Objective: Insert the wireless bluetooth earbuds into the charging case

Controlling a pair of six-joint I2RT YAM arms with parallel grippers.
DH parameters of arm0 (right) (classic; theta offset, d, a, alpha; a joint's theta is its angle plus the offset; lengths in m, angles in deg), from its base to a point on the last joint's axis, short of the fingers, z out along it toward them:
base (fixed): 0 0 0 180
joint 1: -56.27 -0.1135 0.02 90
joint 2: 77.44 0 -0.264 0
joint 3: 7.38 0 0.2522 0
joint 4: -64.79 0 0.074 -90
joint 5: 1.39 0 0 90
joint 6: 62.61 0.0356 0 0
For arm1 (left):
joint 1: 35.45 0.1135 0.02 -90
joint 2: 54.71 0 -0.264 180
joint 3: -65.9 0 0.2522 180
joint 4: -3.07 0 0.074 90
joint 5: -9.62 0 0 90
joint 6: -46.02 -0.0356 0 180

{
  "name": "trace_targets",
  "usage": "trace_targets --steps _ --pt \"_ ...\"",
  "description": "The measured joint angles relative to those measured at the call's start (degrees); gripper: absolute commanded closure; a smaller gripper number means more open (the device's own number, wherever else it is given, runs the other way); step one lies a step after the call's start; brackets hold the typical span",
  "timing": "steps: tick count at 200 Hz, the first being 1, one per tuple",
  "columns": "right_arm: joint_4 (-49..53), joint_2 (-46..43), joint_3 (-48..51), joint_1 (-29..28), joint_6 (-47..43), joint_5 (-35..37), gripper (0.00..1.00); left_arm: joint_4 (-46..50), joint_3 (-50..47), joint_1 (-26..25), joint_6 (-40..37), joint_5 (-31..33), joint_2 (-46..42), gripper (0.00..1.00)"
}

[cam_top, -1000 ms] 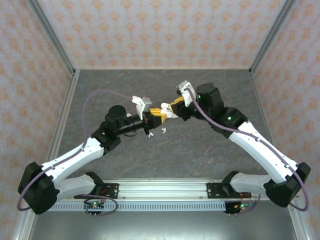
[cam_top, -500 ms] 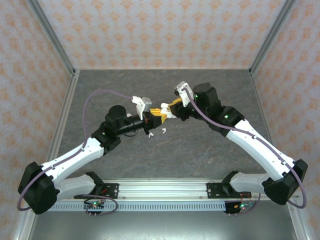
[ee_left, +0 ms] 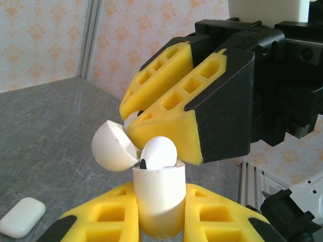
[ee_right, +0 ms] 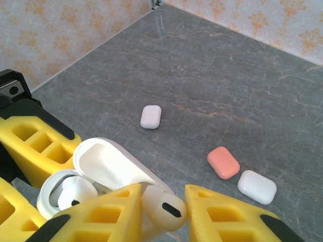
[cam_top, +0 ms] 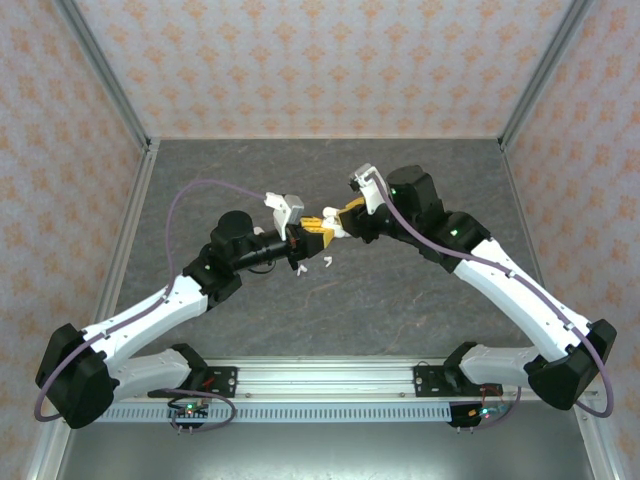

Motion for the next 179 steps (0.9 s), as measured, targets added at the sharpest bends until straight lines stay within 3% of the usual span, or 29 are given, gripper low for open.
trace_targets --steps 151,179 --pt "0.72 0.00 -0.46 0.04 1.51 -0.70 0.68 -0.04 -0.09 -0.22 0.00 0.15 -0.07 1.00" --pt "0.98 0.00 -1.01 0.02 2.62 -0.76 0.59 -0.24 -0.11 -0.31 0.00 0.20 -0.07 1.00"
